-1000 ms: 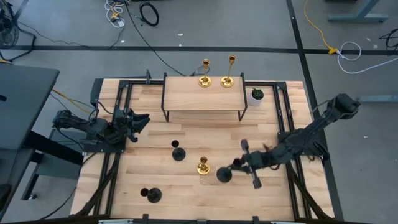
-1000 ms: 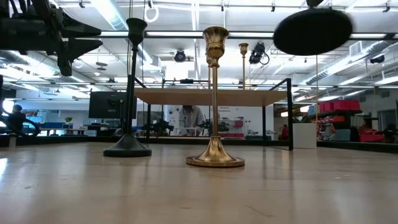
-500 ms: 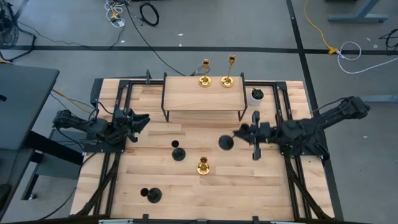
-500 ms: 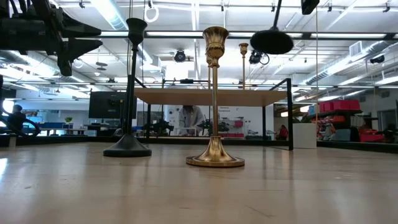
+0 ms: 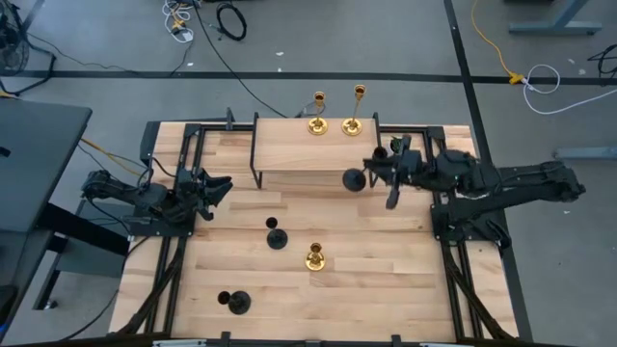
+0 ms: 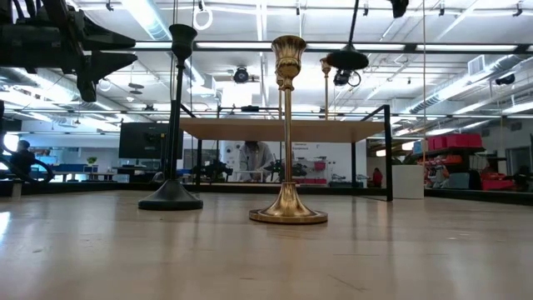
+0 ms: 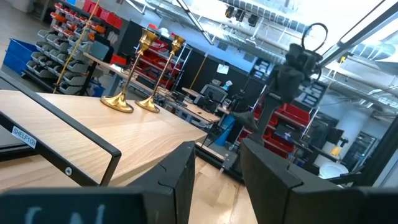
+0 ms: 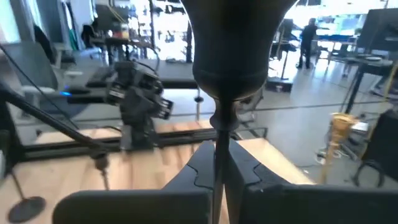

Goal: Pick & Place candle stick holders
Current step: Put the right black candle holder on the shelf

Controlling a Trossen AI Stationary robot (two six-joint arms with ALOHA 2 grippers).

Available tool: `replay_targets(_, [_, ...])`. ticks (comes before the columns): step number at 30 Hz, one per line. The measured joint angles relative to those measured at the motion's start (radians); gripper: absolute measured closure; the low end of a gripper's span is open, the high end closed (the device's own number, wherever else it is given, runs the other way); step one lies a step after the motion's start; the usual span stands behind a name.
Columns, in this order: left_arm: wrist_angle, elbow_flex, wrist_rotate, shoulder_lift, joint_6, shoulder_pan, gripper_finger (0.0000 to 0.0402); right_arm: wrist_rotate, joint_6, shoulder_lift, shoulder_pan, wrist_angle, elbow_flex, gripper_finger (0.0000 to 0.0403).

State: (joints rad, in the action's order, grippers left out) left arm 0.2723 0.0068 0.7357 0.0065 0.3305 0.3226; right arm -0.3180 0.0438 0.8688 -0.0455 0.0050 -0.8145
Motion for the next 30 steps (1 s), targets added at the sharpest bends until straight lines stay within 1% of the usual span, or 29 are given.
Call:
replay_targets(5, [0.0, 0.0, 0.0, 0.0, 0.0, 0.0, 0.0271, 0.036, -0.032, 0.013, 0.132, -0.084, -0.025, 0.0398])
replay_targets(12, [0.0, 0.0, 0.0, 0.0, 0.0, 0.0, 0.0271, 0.194, -0.072, 0.07, 0.312, -0.063, -0.025, 0.0398])
replay_targets(15, [0.0, 0.0, 0.0, 0.0, 0.0, 0.0, 0.0271, 0.231, -0.084, 0.108, 0.381, -0.052, -0.026, 0.0398])
replay_targets(20, [0.0, 0.0, 0.0, 0.0, -0.001, 0.0, 0.0271, 0.306, -0.09, 0.169, 0.47, -0.048, -0.026, 0.0398])
replay_targets(25, [0.0, 0.0, 0.0, 0.0, -0.001, 0.0, 0.0271, 0.377, -0.113, 0.201, 0.527, -0.008, -0.026, 0.0398])
replay_targets(30, [0.0, 0.0, 0.0, 0.0, -0.002, 0.0, 0.0271, 0.396, -0.112, 0.204, 0.552, 0.005, -0.026, 0.0398])
